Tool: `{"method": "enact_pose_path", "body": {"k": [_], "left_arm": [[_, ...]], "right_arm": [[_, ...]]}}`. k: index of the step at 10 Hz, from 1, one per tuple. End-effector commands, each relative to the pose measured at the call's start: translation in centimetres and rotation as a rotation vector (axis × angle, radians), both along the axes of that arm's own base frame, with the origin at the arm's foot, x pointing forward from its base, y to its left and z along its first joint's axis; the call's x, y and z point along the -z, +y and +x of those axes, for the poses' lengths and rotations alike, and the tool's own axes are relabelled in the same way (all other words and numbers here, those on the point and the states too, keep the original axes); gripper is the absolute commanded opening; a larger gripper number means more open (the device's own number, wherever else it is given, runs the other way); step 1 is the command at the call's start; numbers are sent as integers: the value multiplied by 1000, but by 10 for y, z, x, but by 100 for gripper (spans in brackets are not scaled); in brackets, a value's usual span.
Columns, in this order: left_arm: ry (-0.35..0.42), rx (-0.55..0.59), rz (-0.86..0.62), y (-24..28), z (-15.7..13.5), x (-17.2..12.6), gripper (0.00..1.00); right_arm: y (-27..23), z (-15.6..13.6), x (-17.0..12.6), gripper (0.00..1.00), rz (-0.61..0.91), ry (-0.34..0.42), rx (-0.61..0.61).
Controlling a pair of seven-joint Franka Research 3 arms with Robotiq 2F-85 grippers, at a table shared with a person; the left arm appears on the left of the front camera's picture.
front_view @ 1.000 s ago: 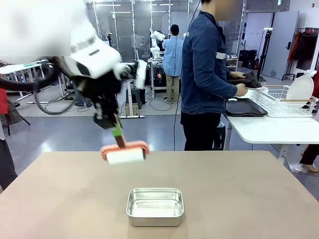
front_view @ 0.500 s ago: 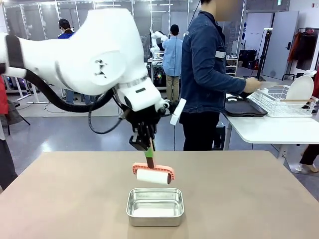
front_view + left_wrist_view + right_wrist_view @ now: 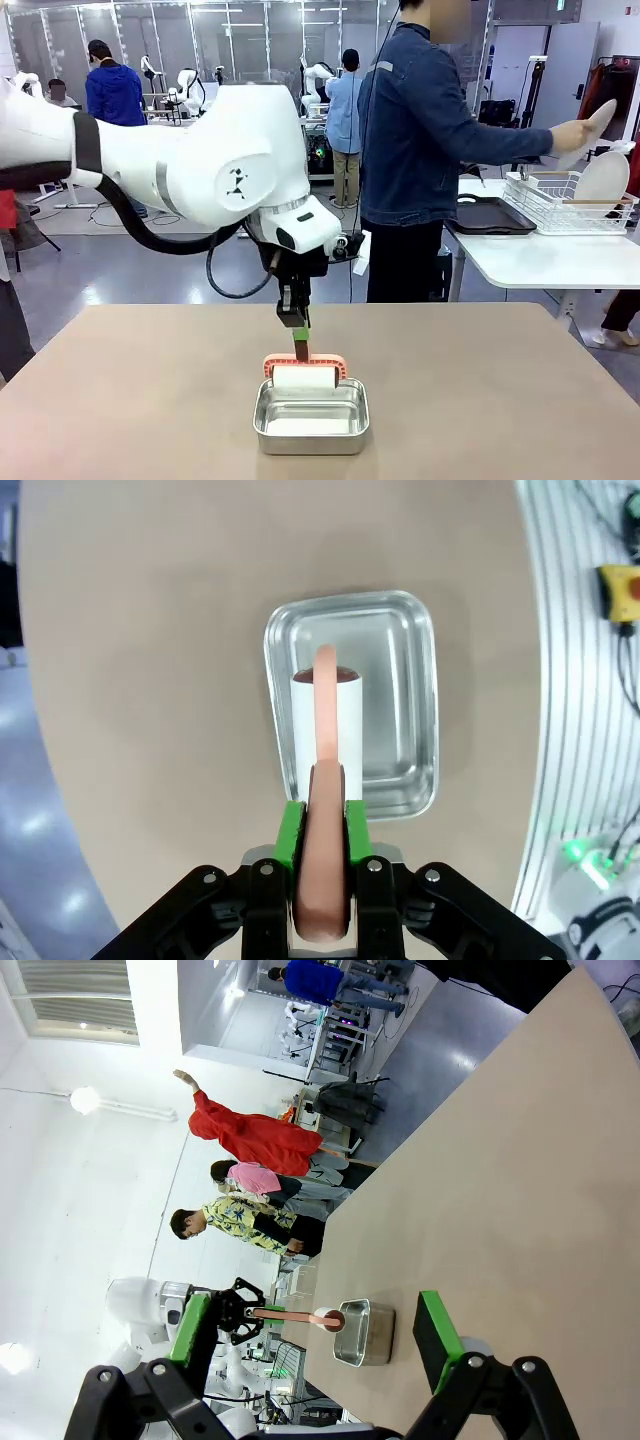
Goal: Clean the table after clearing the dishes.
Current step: Place the Lint Roller back on top of the Airtight Container.
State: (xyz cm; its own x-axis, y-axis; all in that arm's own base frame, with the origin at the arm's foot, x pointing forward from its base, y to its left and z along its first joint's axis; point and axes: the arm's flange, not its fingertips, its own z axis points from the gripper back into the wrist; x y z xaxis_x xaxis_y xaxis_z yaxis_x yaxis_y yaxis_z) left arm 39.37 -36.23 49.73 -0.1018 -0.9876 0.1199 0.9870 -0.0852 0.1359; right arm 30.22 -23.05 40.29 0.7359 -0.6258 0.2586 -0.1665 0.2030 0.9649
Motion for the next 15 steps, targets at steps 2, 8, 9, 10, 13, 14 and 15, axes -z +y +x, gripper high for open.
{"method": "enact_pose_path", "body": {"k": [2,8,9,10,13,14,15], "left_arm": [[-18,-58,2,-6,16,29,22],[68,-93,58,-7,34,85,22],[68,-93,61,-8,36,88,22],[70,-97,56,-8,37,86,22],[61,-98,48,-6,37,75,57],[43,-107,44,-8,36,72,89],[33,-103,37,-9,36,67,92]], "right_arm": [[1,1,-3,100,4,-11,1],[1,1,-3,100,4,-11,1],[1,1,-3,100,4,-11,1],[1,1,-3,100,4,-11,1],[1,1,-3,100,4,-11,1],[1,1,-3,100,4,-11,1],[1,1,-3,100,4,-11,1]]}}
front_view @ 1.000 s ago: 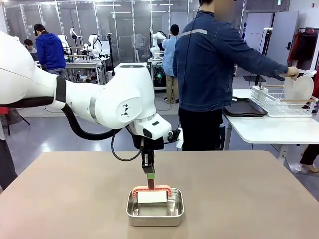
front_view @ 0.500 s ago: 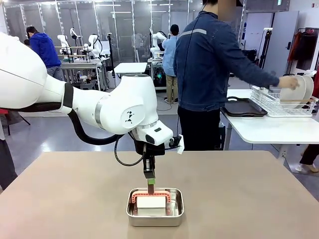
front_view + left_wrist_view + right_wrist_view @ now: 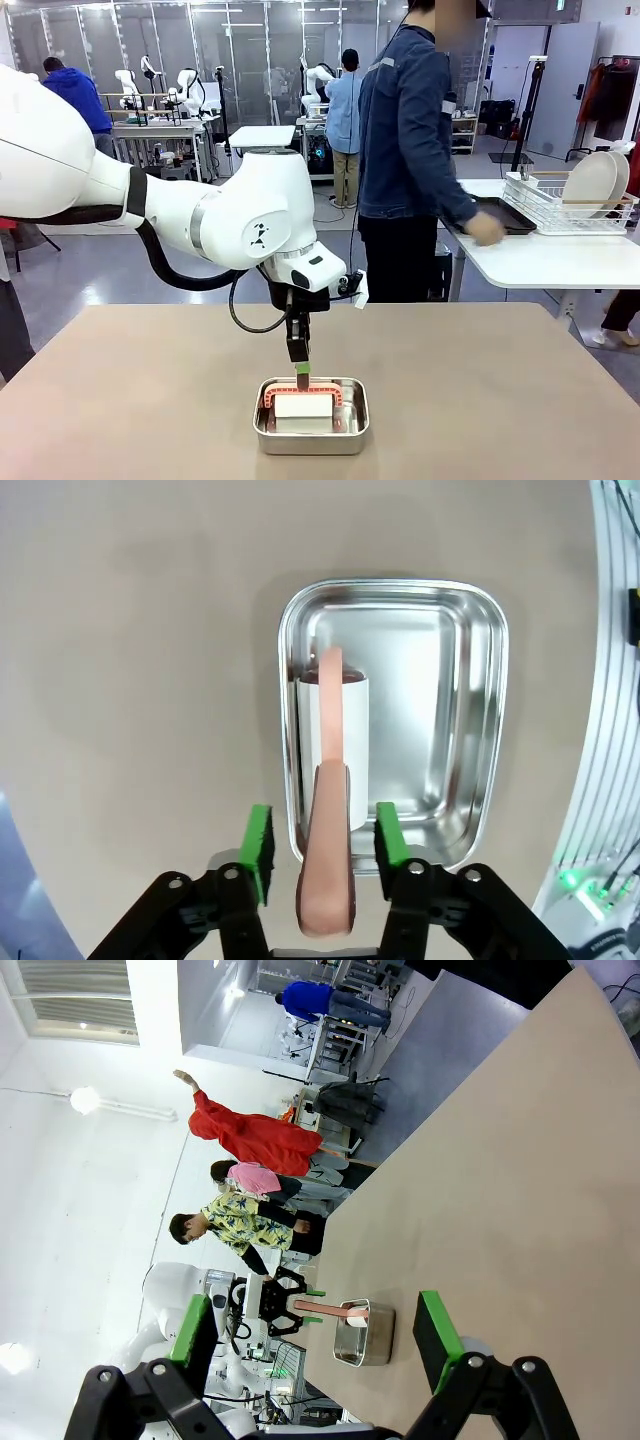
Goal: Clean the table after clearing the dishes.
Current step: Place the Lint Roller back on top of the Airtight Container.
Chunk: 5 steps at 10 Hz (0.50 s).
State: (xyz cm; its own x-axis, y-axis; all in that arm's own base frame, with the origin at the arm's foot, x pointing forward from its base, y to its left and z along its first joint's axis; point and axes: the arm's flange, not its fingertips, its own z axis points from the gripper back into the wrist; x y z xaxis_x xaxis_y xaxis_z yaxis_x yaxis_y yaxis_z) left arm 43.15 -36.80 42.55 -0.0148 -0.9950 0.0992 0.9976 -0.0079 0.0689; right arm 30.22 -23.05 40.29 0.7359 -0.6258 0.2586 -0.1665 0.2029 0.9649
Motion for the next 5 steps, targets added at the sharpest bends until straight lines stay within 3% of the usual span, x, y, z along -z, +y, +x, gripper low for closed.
{"method": "enact_pose_path", "body": {"k": [1,5], "left_arm": [[-57,-25,12,-4,0,-10,100],[-122,-83,-43,3,19,-44,100]], "right_arm": [[1,1,-3,100,4,-11,1],[1,1,-3,100,4,-11,1]]}}
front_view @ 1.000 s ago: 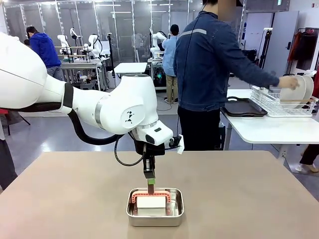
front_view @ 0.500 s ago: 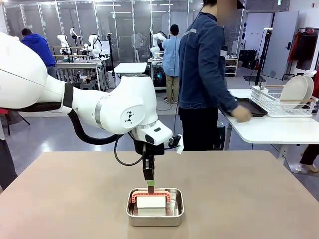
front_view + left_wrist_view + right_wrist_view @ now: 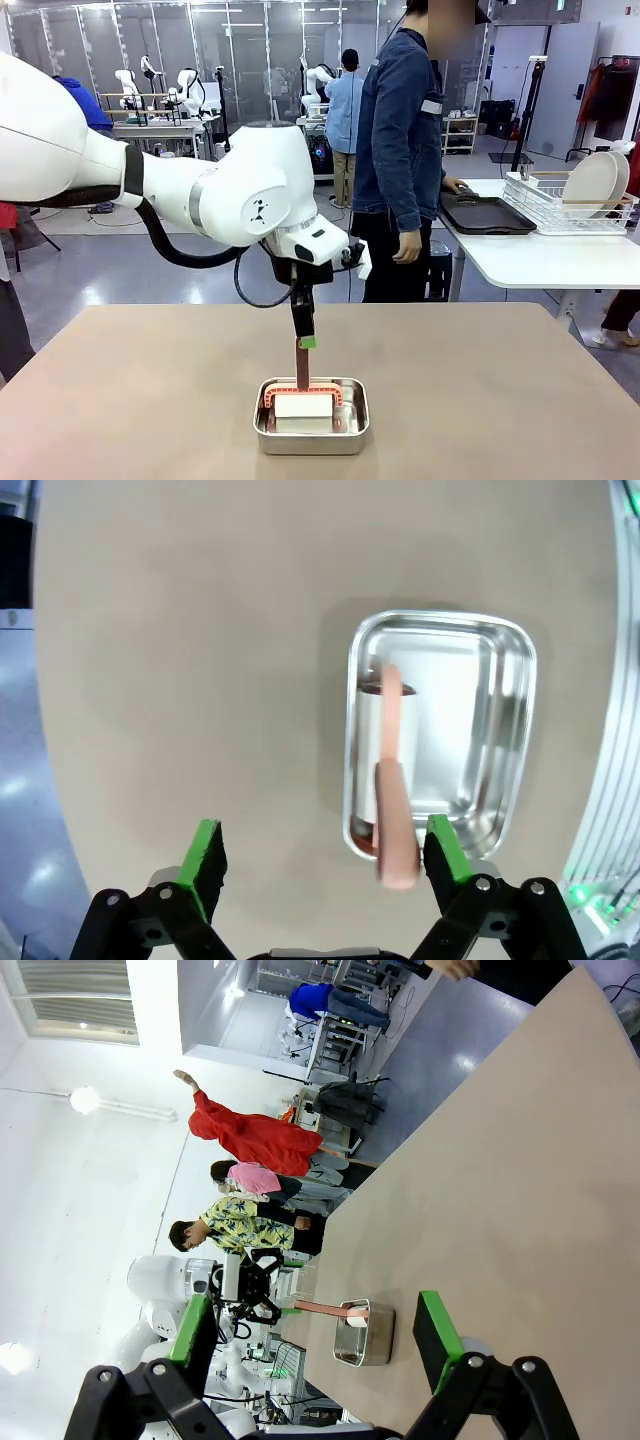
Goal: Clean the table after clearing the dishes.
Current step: Place the Lint Roller back on top of the Airtight Container.
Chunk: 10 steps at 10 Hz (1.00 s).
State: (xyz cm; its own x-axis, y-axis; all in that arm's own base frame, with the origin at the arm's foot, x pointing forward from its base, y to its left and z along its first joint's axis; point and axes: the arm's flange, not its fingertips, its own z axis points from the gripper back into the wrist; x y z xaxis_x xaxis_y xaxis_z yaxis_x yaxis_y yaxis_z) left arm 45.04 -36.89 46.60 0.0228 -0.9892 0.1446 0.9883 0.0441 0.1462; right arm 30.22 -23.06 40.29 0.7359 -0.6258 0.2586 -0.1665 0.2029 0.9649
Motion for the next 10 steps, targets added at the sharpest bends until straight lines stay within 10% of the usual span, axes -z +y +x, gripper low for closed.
{"method": "enact_pose_path", "body": {"k": [1,5,10], "left_arm": [[-63,-37,-2,8,2,-12,100],[-85,-159,-27,71,-6,-76,100],[-69,-674,-291,267,-32,-119,100]], "right_arm": [[1,1,-3,100,4,-11,1],[1,1,-3,100,4,-11,1],[1,1,-3,100,4,-11,1]]}}
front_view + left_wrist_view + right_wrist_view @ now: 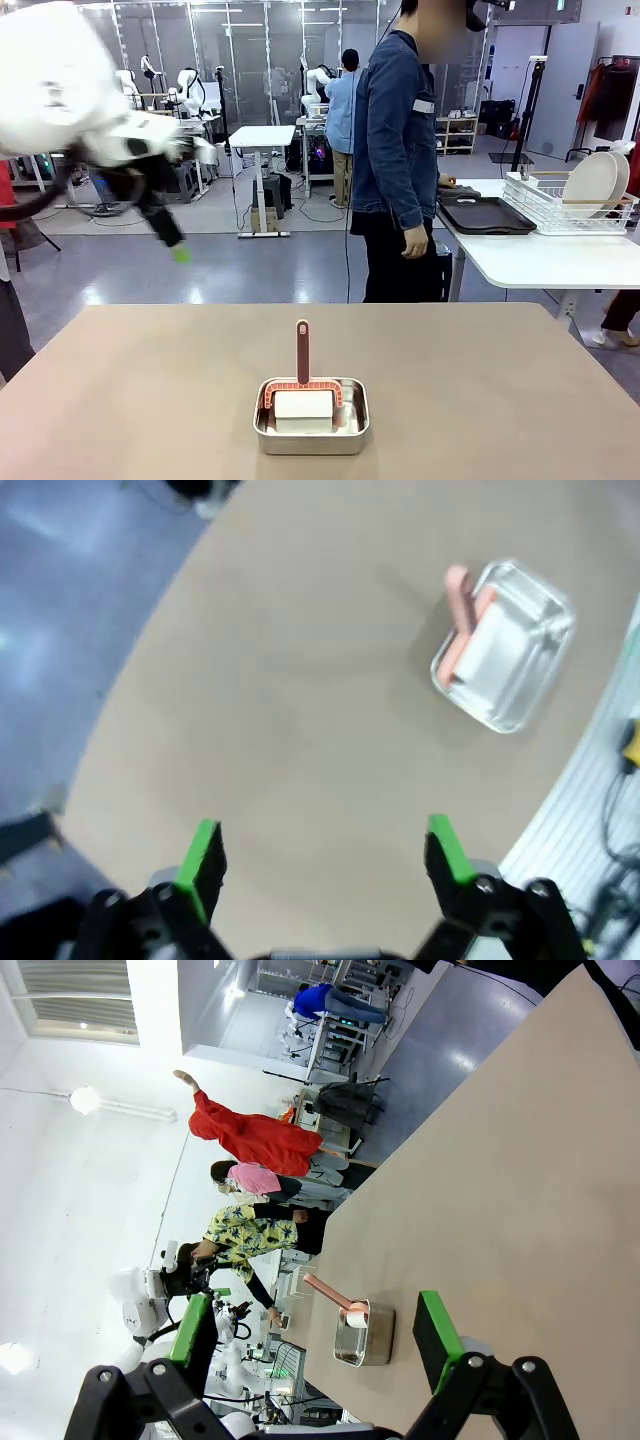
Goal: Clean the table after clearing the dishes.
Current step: Place the Lint Roller back on top of the Airtight Container.
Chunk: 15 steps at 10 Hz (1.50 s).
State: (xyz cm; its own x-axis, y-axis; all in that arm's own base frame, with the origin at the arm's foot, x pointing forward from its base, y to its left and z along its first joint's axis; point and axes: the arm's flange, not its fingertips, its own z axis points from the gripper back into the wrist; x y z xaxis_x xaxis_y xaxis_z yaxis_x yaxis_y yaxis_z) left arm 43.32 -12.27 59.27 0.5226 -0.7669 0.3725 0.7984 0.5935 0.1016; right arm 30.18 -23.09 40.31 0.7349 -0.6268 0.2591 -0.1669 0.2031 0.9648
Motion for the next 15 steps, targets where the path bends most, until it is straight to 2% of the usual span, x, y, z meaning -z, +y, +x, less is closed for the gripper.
{"method": "enact_pose_path", "body": {"k": [1,2,3,5,6,7,12,13,14,15], "left_arm": [[-35,-223,-92,59,-21,14,100],[47,-333,-148,111,-23,25,100],[208,-379,-247,156,-22,35,100],[347,-350,-387,210,-16,61,100],[357,-356,-413,222,-10,75,100],[279,-372,-298,207,-32,63,100],[298,-347,-312,203,-27,66,100],[520,-319,-402,225,-10,61,100],[638,-332,-529,257,1,63,100],[679,-367,-618,297,6,69,100]], "right_arm": [[1,1,-3,100,4,-10,0],[1,1,-3,100,4,-10,0],[1,1,-3,100,4,-10,0],[1,1,-3,100,4,-10,0],[1,1,-3,100,4,-10,0],[1,1,-3,100,4,-10,0],[1,1,-3,100,4,-10,0],[1,1,-3,100,4,-10,0],[1,1,-3,100,4,-10,0],[1,1,-3,100,4,-10,0]]}}
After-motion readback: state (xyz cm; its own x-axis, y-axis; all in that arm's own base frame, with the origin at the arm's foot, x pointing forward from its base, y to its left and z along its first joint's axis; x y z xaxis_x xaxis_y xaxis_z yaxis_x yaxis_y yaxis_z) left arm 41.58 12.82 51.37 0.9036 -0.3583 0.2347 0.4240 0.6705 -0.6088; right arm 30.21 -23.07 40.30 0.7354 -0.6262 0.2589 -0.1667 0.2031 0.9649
